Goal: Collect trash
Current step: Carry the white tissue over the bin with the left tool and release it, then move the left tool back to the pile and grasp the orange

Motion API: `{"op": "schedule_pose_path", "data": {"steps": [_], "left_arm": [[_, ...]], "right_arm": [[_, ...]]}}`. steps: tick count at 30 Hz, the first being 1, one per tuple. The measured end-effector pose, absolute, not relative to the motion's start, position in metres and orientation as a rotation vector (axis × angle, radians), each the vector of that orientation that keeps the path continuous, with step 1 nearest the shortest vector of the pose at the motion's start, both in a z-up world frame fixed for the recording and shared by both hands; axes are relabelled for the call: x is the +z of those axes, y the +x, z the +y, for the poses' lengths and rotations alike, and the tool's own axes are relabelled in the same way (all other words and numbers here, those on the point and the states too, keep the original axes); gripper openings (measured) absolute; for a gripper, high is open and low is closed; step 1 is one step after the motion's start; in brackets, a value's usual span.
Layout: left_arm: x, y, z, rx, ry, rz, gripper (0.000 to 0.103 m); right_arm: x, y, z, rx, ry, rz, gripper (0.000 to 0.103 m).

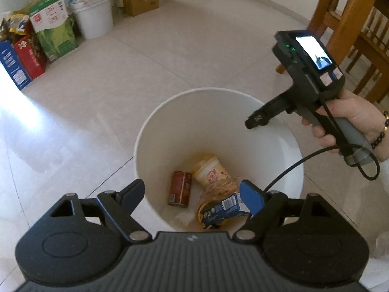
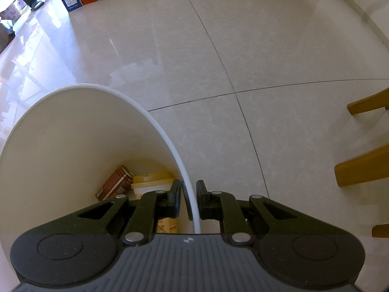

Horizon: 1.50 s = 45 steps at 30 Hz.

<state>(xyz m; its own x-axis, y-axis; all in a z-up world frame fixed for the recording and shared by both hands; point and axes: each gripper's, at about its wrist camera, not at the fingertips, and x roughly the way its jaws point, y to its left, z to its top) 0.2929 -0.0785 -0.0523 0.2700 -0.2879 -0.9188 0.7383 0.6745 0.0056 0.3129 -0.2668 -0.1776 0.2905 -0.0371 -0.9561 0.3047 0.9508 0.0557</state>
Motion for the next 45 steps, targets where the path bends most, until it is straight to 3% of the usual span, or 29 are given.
{"op": "schedule_pose_path", "data": {"steps": [18,33,45], "left_arm": [[-0.091,0.298,0.032,-0.515,0.345,1.127,0.09],[-0.212,0.3,0.127,-0.294,0.042,1.297,0.09],[-0.297,0.307,0.168,-0.158,0.064,1.343,0.09]], "right_arm": [[-0.178,0.313,-0.264,-0.232,0.231,1.258,0.016],[-0.179,0.314,-0.264,-0.234,0.227,1.258,0.016],[-0.183,0.319,-0.262,-0.24,0.22,1.278,0.015]]}}
